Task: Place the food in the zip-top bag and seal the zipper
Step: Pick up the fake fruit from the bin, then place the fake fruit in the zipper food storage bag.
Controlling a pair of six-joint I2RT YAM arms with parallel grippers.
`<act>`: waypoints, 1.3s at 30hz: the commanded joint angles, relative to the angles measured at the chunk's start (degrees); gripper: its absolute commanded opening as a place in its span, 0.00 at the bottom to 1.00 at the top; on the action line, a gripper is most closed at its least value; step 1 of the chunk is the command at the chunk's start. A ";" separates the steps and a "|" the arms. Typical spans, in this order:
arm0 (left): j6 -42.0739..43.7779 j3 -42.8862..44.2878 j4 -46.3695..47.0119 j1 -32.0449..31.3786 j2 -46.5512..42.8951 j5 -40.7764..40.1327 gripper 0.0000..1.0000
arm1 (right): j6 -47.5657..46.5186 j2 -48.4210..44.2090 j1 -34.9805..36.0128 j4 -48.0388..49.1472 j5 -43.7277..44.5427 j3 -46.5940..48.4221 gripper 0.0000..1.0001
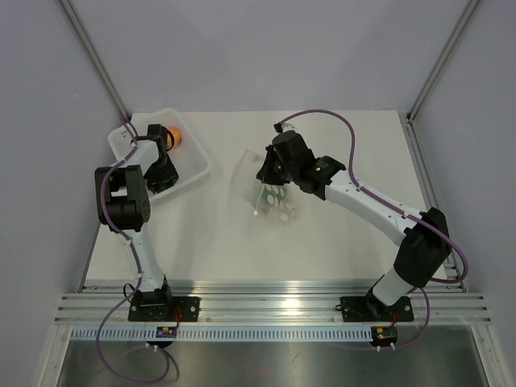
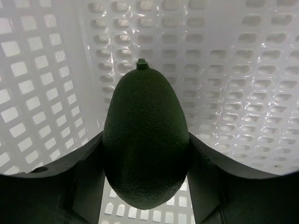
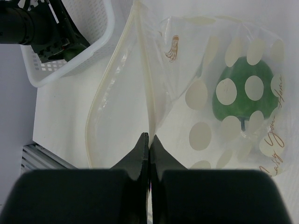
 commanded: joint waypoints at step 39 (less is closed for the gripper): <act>-0.49 -8.05 8.94 -20.27 -33.91 48.75 0.23 | -0.08 11.18 -0.11 -1.55 -0.06 14.50 0.00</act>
